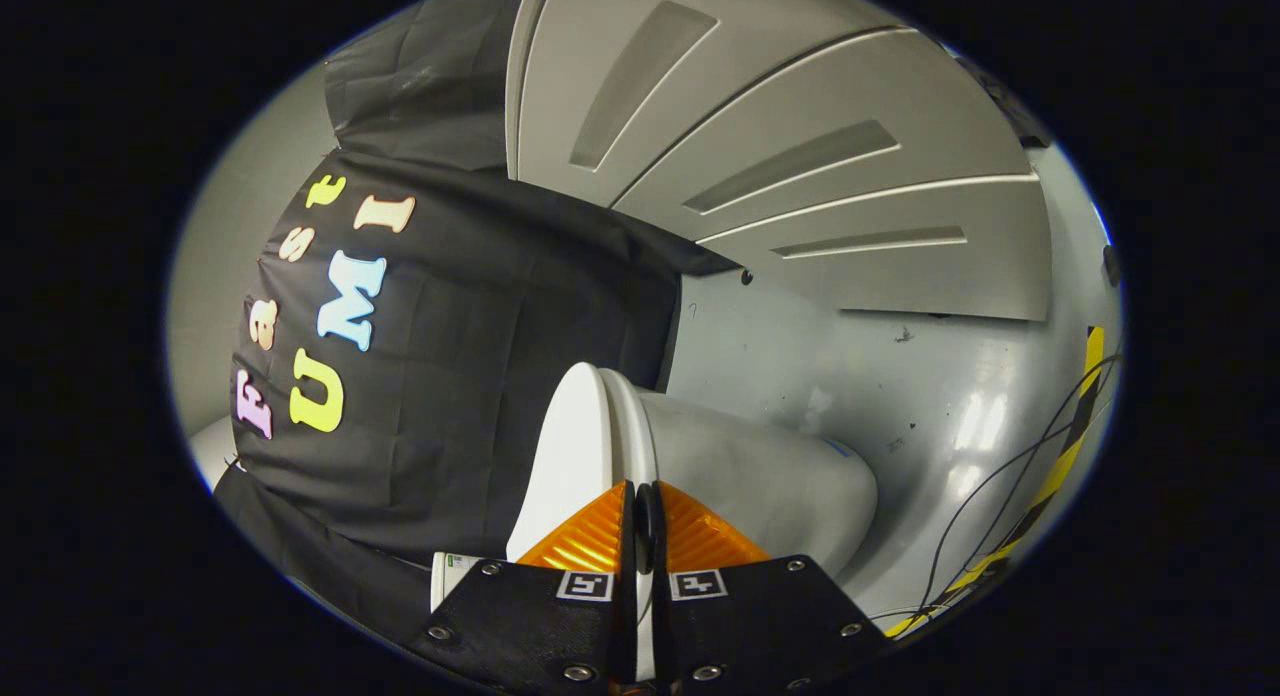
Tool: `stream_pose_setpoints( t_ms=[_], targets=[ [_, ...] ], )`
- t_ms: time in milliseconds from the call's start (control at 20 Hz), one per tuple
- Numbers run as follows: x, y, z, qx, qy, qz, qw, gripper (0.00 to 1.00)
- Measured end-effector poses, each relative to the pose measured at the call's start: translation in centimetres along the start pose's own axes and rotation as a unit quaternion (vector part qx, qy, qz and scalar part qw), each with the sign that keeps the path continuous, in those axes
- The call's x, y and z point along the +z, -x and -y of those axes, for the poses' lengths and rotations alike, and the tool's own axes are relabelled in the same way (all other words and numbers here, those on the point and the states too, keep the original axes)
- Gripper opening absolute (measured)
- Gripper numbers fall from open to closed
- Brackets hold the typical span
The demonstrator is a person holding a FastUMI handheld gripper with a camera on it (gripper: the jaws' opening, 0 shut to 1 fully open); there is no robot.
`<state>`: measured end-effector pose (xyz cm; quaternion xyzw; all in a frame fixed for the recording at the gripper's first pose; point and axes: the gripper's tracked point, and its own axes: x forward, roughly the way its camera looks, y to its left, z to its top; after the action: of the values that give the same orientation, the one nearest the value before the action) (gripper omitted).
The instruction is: Open the toilet lid.
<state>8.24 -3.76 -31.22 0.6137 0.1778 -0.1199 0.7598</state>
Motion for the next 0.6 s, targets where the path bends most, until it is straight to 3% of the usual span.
stream_pose_setpoints(
  t_ms=[300, 450, 600],
  targets=[
    [0.0, 0.3, -0.5, -0.051, 0.033, -0.017, 0.998, 0.00],
    [0.6, 1.1, -1.2, -0.051, -0.002, -0.012, 0.999, 0.00],
    [-0.3, 1.1, -1.9, -0.051, 0.018, -0.006, 0.999, 0.00]
  ],
)
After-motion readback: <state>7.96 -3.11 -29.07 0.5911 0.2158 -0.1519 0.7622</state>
